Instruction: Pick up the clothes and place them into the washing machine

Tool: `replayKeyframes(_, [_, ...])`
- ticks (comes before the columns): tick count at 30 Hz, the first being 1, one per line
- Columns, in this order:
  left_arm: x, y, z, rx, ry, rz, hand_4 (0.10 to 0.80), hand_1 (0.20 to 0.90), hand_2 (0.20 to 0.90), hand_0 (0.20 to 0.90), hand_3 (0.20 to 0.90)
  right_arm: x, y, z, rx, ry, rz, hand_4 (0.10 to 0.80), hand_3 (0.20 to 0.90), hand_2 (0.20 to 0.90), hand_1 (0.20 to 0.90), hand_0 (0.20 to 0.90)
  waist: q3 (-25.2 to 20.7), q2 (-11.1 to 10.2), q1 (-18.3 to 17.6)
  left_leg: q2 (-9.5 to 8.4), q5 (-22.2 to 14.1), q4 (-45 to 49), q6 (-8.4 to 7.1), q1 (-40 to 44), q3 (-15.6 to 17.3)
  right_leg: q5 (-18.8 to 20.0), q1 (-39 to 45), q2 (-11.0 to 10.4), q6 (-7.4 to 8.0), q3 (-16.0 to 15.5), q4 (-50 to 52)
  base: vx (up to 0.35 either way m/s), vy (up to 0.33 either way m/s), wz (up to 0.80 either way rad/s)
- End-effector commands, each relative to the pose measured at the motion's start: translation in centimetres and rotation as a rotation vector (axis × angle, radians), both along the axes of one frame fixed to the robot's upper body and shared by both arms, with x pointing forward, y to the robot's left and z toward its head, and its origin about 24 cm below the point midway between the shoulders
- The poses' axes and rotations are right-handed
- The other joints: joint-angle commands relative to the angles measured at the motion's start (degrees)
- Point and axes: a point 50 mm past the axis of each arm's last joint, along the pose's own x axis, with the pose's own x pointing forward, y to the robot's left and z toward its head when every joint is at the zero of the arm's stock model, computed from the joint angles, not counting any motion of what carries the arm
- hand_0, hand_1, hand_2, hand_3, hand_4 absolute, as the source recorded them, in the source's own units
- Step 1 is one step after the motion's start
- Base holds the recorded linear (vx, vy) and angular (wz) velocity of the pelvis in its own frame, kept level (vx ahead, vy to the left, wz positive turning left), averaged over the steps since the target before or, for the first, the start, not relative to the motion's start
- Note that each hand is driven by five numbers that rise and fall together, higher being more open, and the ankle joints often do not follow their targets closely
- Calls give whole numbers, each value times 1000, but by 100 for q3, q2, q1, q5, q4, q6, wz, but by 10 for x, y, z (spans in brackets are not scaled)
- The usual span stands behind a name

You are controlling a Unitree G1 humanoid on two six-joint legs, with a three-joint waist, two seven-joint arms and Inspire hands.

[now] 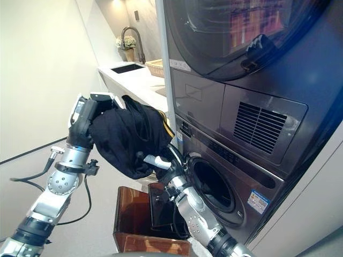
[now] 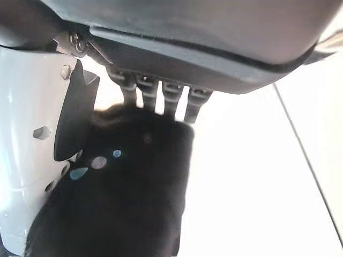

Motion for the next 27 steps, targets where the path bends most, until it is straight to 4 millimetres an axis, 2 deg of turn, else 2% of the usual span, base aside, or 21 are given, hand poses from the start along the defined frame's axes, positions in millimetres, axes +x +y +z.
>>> replayKeyframes(1, [17, 9, 77, -135, -339, 34, 300, 200, 200, 200, 200, 11, 25, 24, 186, -75, -22, 800, 900, 900, 900, 900, -280, -336, -101, -222, -401, 13, -114, -33, 160, 1129, 597, -256, 362, 2, -2053, 0, 0, 0])
replayKeyframes(5, [18, 9, 78, -163, -343, 34, 300, 200, 200, 200, 200, 10, 26, 18, 222, -30, -27, 800, 900, 900, 900, 900, -273, -327, -98, -226, -394, 14, -114, -41, 162, 1133, 595, -256, 358, -6, -2056, 0, 0, 0])
replayKeyframes(9, [20, 4, 74, -188, -321, 10, 300, 200, 200, 200, 200, 7, 33, 24, 282, -46, 17, 800, 900, 900, 900, 900, -268, -329, -96, -225, -390, 13, -116, -48, 157, 1130, 600, -254, 358, -10, -2063, 0, 0, 0])
replayKeyframes(16, [22, -10, 53, -283, -232, -49, 300, 200, 200, 200, 200, 6, 47, 48, 385, -117, 83, 800, 900, 900, 900, 900, -259, -337, -87, -232, -391, 14, -107, -63, 163, 1130, 582, -251, 349, -8, -2060, 0, 0, 0])
replayKeyframes(19, [21, -11, 52, -293, -225, -55, 300, 200, 200, 200, 200, 5, 49, 52, 402, -131, 95, 800, 900, 900, 900, 900, -256, -338, -86, -231, -392, 16, -106, -66, 165, 1131, 576, -251, 351, -5, -2061, 0, 0, 0])
replayKeyframes(21, [21, -16, 45, -320, -194, -70, 300, 200, 200, 200, 200, 5, 55, 66, 446, -176, 122, 800, 900, 900, 900, 900, -247, -336, -80, -233, -390, 22, -105, -78, 169, 1131, 568, -253, 353, -7, -2061, 0, 0, 0])
replayKeyframes(27, [22, -14, 38, -332, -160, -61, 300, 200, 200, 200, 200, 3, 58, 78, 485, -216, 148, 800, 900, 900, 900, 900, -243, -337, -72, -227, -389, 27, -106, -76, 168, 1118, 561, -246, 344, 1, -2049, 0, 0, 0])
